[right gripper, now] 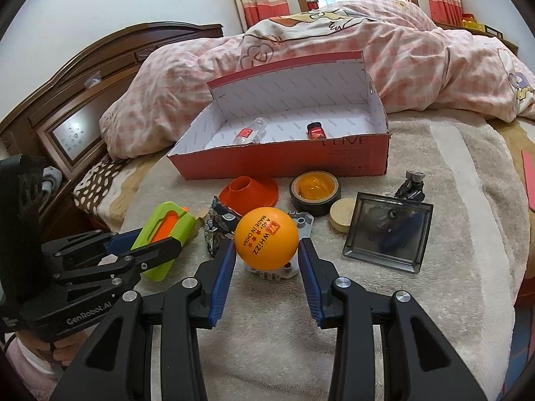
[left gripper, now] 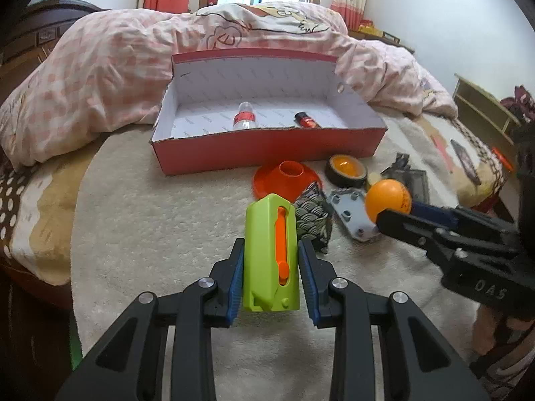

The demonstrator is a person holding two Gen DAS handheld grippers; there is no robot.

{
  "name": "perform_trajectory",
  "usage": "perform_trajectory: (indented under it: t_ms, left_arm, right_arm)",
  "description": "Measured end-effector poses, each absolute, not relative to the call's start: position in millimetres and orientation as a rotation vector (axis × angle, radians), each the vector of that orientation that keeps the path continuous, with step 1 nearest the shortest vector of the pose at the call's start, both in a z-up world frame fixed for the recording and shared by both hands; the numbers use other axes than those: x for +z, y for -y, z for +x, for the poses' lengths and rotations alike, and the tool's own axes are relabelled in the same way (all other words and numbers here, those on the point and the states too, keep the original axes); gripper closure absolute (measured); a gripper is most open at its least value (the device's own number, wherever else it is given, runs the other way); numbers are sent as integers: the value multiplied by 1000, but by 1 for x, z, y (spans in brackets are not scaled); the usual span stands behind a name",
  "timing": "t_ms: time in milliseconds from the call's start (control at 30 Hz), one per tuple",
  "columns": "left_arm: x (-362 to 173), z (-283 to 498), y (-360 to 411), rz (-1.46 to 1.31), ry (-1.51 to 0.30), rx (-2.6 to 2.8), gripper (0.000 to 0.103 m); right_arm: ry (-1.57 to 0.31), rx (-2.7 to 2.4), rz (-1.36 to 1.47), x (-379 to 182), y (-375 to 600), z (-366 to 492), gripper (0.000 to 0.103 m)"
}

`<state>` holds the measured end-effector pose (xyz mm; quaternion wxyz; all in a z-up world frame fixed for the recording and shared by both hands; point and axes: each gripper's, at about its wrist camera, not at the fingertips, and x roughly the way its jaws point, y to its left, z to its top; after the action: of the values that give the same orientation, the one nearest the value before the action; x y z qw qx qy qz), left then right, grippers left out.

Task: Organize objects
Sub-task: 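Lift and carry the green toy and orange ball over the red box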

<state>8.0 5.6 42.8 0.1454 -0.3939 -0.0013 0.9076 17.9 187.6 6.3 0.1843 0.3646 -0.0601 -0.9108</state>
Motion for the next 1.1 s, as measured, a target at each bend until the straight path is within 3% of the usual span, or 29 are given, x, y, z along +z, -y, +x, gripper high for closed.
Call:
perform_trajectory:
  t_ms: [1100]
  left_arm:
    - [96, -69, -12, -1034, 30, 2663, 73]
  right_arm:
    - [125, -2566, 995, 54, -192, -38, 63]
